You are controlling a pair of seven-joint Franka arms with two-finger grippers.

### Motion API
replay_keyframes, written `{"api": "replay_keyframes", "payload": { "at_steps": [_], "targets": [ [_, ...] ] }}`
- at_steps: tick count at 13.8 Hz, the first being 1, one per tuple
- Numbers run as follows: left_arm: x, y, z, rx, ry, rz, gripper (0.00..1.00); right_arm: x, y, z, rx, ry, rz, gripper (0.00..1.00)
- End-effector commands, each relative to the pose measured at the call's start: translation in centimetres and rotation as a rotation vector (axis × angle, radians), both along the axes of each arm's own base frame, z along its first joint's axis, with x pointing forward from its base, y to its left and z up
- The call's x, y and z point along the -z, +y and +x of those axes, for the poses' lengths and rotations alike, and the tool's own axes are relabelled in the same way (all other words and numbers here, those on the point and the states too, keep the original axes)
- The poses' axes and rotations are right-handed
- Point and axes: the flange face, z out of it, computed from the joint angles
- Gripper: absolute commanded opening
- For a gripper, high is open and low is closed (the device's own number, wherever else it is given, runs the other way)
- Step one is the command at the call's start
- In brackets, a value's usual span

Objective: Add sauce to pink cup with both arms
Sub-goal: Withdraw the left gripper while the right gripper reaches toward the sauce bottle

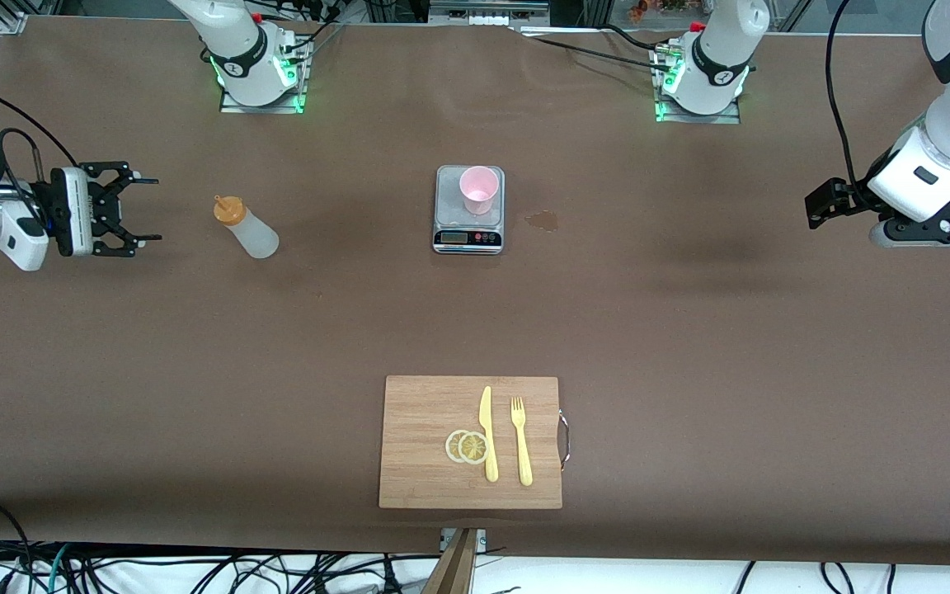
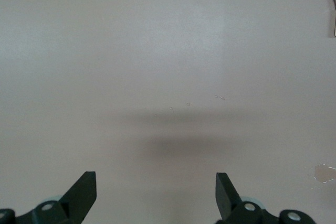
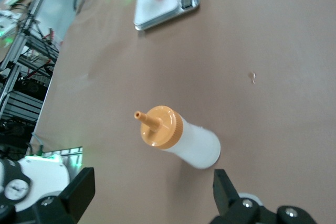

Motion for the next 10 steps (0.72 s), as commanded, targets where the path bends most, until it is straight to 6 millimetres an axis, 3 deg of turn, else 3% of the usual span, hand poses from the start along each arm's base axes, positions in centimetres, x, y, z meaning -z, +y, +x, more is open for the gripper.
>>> {"api": "replay_keyframes", "payload": {
  "at_steps": [1,5,7,10],
  "targets": [
    [-0.6,0.9,0.5,-0.016,0.006,-0.018,1.0,4.7,-1.7,-0.4,-0.063,-0.065,0.162,1.0],
    [-1.3,0.0,0.7,-0.013,-0.011,-0.027,1.0,10.8,-3.7,-1.5,-0.149,-0.179,0.344,1.0],
    [-1.5,-1.5,0.8,0.007,-0.016,-0.031,1.0,13.3,-4.1,-2.3,-0.141,-0.182,0.4,1.0],
    [-1.8,-1.8,1.2,0.015,-0.025,-0.035,1.0,19.2,-3.1,-3.6,-0.127,-0.213,0.52,1.0]
  ]
}}
